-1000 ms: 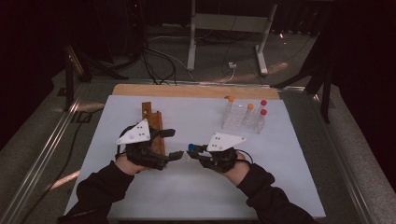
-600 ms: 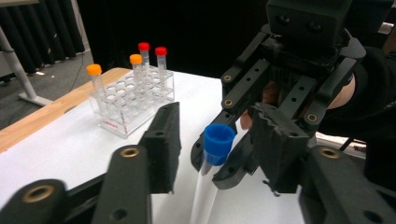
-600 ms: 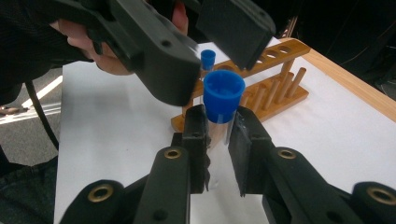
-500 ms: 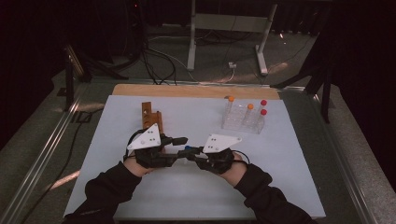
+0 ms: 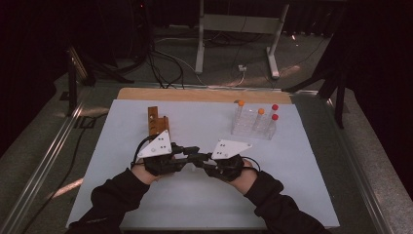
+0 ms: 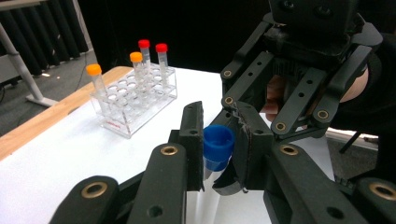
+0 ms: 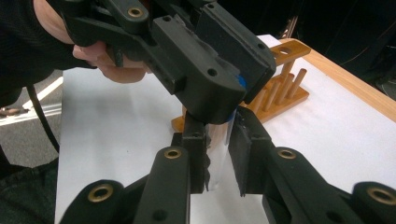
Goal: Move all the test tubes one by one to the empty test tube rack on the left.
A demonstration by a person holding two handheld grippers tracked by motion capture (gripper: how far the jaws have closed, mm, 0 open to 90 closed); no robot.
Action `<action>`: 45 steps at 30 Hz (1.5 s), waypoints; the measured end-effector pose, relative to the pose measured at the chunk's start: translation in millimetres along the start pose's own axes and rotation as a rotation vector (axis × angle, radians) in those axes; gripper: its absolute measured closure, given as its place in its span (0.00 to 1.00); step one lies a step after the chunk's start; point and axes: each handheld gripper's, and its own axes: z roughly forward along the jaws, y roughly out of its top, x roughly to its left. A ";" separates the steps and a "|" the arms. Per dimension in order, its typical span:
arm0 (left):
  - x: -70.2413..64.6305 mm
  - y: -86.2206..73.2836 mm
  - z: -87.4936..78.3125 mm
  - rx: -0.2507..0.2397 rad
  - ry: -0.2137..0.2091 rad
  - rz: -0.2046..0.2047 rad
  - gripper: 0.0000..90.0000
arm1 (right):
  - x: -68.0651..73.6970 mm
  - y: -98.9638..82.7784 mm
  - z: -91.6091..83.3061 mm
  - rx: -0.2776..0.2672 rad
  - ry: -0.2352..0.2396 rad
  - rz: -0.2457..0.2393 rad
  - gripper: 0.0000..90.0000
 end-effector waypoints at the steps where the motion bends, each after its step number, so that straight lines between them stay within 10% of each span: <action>1: 0.7 0.5 -0.4 -0.003 -0.005 -0.002 0.86 | -0.4 0.3 -0.2 -0.002 0.000 0.004 0.85; 20: 33.0 21.0 -43.8 -0.046 0.116 -0.012 0.86 | -18.1 -3.9 -24.7 -0.114 -0.119 0.104 0.23; 25: 44.1 21.6 -57.3 -0.048 0.171 -0.020 0.86 | -21.5 -5.3 -33.0 -0.127 -0.086 0.106 0.02; 45: 83.5 -10.4 -85.6 0.000 0.319 -0.110 0.86 | -25.5 -10.9 -39.1 -0.099 -0.099 0.118 0.01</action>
